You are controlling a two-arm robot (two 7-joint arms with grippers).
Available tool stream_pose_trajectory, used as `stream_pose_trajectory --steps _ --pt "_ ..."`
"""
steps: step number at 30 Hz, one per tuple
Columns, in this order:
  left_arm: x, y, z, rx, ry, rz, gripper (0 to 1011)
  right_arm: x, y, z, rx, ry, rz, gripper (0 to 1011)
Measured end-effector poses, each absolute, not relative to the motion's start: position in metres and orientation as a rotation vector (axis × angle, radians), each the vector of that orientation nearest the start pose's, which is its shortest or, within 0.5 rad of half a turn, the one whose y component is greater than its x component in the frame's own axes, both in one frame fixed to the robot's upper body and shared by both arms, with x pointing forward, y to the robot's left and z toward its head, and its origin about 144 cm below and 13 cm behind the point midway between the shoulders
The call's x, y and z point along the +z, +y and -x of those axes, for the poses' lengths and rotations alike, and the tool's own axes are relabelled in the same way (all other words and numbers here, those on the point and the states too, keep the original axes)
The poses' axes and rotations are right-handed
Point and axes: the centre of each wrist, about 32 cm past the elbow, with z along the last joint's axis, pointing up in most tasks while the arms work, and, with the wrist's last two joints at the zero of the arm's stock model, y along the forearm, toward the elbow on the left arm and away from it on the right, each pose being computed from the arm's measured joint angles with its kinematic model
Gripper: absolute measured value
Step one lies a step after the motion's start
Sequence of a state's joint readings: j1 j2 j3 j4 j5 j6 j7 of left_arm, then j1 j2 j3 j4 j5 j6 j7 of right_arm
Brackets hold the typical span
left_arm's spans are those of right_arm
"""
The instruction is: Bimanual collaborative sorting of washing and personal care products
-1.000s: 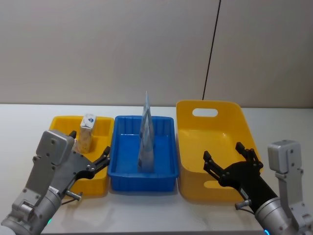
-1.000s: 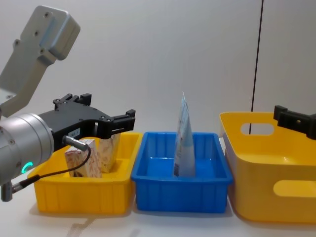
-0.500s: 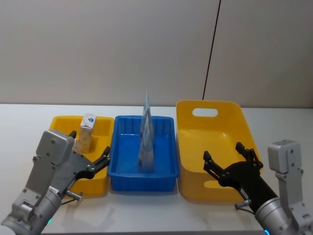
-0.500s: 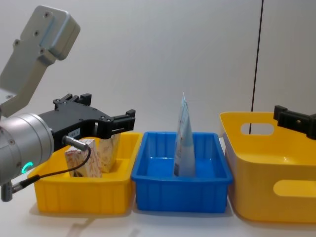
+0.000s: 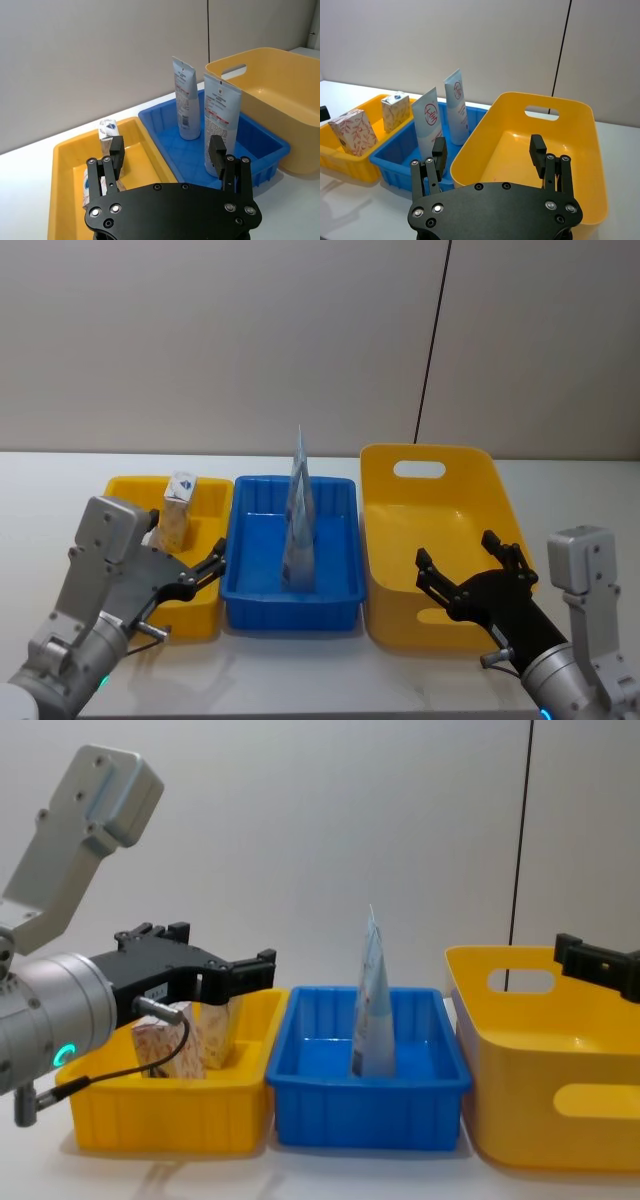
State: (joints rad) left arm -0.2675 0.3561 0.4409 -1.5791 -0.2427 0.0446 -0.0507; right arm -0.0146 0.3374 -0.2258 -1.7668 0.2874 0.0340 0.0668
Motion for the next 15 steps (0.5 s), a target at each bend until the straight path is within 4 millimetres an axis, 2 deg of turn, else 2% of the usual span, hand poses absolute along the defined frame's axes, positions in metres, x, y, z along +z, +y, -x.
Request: stream_pose_trajectory --steps 15 --pt "1.204 0.204 -0.518 1.154 -0.098 -0.051 1001 1.189 -0.237 -0.443 -1.229 -0.075 -0.026 1000"
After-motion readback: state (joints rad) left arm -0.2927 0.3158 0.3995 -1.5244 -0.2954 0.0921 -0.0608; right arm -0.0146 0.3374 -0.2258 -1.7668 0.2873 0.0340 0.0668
